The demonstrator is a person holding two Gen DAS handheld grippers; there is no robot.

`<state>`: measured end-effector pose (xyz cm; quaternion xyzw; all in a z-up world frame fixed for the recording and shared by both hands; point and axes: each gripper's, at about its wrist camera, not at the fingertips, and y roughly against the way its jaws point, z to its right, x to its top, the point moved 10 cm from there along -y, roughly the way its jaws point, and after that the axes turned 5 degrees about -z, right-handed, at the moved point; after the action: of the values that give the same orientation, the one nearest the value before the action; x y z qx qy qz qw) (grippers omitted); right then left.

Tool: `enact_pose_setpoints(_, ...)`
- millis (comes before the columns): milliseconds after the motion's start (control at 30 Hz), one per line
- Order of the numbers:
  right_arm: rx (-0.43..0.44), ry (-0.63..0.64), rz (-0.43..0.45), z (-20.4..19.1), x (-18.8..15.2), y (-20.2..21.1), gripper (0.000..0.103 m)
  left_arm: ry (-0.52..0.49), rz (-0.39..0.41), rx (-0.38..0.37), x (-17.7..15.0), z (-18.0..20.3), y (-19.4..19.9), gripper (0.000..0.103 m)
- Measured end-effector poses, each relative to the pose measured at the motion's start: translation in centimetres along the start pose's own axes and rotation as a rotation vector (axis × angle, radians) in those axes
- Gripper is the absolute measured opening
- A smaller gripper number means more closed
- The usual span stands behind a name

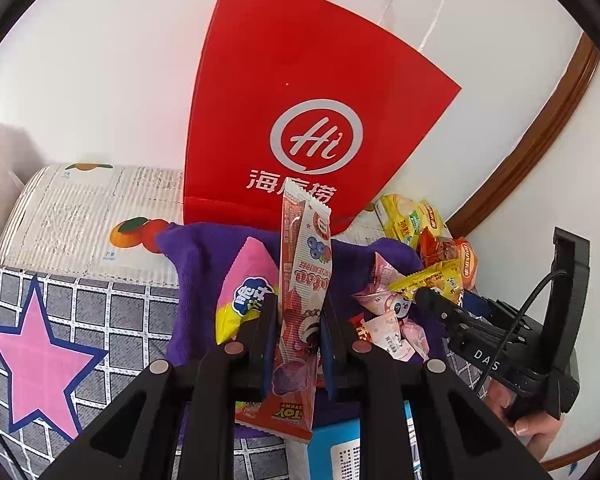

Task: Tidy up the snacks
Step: 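Carry both held packets up and over the purple towel, then lower the yellow bag onto the towel and open the right gripper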

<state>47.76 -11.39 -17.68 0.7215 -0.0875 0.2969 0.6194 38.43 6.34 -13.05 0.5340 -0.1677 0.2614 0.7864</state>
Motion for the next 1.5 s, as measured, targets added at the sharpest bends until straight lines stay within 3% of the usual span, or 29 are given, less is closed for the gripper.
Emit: enact_pose_setpoints(1500, -0.014, 0.034, -0.201, -0.9, -3.0, -6.3, 0.055, 0.004, -0.01, -0.035, 0.3, 0.0, 0.1, 0.018)
